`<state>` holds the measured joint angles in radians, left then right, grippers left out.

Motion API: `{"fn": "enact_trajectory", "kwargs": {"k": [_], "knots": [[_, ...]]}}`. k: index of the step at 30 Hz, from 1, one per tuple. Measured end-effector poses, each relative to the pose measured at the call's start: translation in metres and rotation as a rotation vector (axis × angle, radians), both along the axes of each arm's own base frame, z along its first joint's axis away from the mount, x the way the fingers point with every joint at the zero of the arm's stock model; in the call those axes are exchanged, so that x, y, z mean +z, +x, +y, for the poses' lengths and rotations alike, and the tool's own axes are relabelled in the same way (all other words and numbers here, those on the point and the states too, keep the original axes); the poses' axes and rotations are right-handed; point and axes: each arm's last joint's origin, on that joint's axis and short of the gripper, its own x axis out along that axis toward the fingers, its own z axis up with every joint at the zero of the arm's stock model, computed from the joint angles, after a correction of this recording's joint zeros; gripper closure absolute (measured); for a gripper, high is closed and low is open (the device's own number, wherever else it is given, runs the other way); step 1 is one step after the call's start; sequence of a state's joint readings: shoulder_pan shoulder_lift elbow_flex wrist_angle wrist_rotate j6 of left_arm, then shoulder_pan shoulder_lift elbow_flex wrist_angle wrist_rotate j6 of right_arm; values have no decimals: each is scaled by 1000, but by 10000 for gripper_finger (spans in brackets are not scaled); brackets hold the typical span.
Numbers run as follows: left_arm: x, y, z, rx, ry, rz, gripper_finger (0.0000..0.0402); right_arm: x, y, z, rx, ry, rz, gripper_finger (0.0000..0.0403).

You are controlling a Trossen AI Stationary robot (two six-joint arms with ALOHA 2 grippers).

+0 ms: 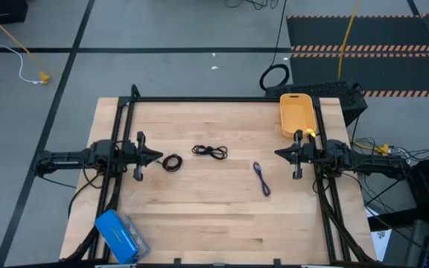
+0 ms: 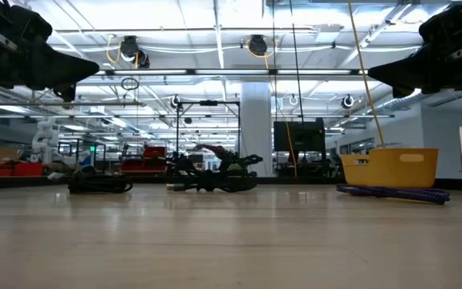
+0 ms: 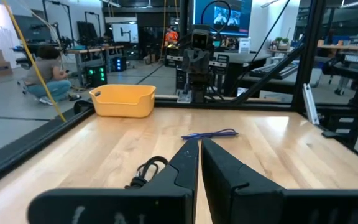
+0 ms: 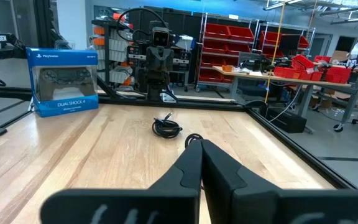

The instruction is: Pick and place USB-C Cables

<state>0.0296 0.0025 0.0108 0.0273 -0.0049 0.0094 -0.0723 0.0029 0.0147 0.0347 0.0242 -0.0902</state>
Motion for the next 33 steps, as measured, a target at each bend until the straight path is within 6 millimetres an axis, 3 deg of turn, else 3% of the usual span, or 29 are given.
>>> {"fn": "enact_trajectory", "kwargs": {"k": [13,17,25,33], "knots": [[2,2,-1,-25,-74,-12,381,0,0,0,0,0,0,403],[15,2,-2,-39,-80,-6,396,0,0,0,0,0,0,403],[88,3,-2,-43,8,-11,398,0,0,0,0,0,-2,403],[196,5,-2,-42,78,67,398,0,0,0,0,0,-4,403]]}}
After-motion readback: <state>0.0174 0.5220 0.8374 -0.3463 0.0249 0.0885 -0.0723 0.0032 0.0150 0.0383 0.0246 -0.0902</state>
